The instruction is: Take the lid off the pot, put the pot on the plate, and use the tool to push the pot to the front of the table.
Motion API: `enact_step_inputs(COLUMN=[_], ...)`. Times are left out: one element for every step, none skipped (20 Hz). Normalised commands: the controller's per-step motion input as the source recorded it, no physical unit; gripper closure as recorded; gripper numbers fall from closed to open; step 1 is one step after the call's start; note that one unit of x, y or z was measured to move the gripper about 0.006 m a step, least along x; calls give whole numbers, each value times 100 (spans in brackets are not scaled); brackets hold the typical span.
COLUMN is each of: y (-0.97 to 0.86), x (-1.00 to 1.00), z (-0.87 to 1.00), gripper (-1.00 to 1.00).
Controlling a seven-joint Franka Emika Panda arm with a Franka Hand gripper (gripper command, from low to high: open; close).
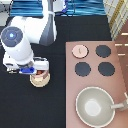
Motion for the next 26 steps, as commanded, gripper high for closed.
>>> enact_step_inputs(y=[-41, -38, -36, -35, -35, -33, -29, -27, -22, -19, -14, -14, -14, -15, -16, -17, -13, -8, 0, 0, 4, 5, 9, 9, 8, 0], x=[-26, -30, -29, -28, -27, -20, -8, 0, 11, 21, 27, 26, 26, 18, 13, 7, 15, 17, 27, 11, 11, 1, 0, 0, -1, -10], z=[-60, -58, -56, -54, -52, -43, -35, -26, -13, -14, -9, -15, -13, -17, -15, -13, -6, 0, 1, 13, 25, 37, 53, 65, 81, 91], gripper=[100, 100, 100, 100, 100, 100, 100, 100, 100, 100, 100, 100, 100, 100, 100, 100, 100, 100, 100, -100, -100, -100, -100, -100, -100, -100])
